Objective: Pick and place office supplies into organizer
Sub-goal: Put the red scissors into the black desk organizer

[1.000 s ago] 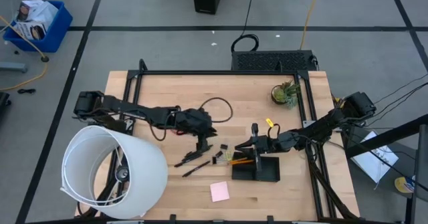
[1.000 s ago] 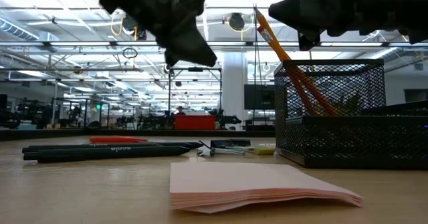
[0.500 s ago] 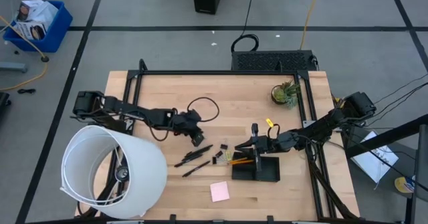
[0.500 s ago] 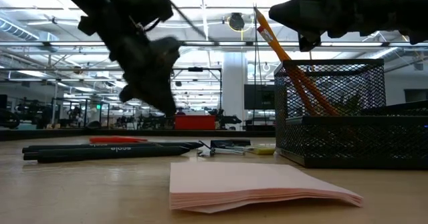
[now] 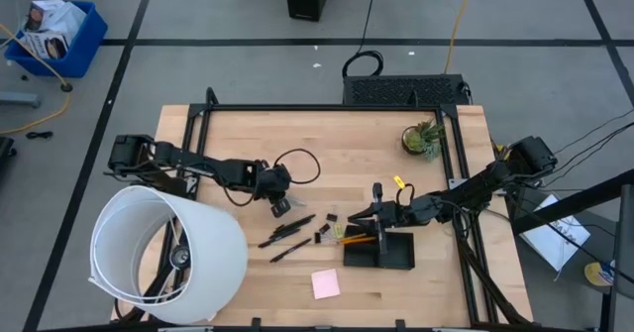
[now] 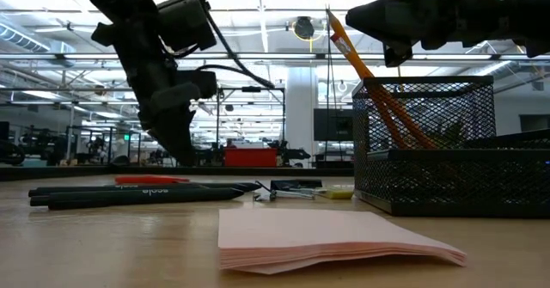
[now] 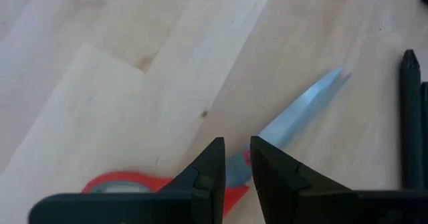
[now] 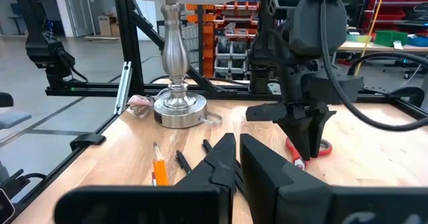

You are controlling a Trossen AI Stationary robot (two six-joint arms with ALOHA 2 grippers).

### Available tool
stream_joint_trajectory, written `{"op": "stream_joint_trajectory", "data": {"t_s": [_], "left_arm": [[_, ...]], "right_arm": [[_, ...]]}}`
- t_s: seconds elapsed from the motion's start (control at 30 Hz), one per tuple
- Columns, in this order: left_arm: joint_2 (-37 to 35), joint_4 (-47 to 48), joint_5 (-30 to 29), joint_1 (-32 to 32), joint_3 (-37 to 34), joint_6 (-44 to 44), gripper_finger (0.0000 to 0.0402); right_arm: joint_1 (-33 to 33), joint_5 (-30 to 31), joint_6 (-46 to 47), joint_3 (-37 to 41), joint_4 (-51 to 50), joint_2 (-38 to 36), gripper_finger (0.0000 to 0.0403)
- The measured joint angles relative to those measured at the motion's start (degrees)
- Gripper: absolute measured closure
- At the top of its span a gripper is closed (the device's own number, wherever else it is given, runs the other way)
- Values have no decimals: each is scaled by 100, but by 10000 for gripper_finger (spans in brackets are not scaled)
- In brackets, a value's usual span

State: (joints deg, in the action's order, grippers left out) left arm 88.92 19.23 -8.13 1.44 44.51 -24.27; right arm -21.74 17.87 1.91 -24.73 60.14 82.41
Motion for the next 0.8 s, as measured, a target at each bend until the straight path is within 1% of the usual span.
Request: {"op": "stream_joint_trajectory", "data": {"t_s": [0.2, 0.53, 0.8], "left_arm": [[0, -612, 103, -33, 0, 493, 327], [2, -1936, 62, -30, 0, 463, 328], [2, -2925, 58, -189, 0, 453, 327]], "right_arm": [[0, 1, -1, 0, 0, 0, 385], [0, 2, 0, 0, -1, 0, 385], [0, 0, 0, 0, -1, 0, 385]]}}
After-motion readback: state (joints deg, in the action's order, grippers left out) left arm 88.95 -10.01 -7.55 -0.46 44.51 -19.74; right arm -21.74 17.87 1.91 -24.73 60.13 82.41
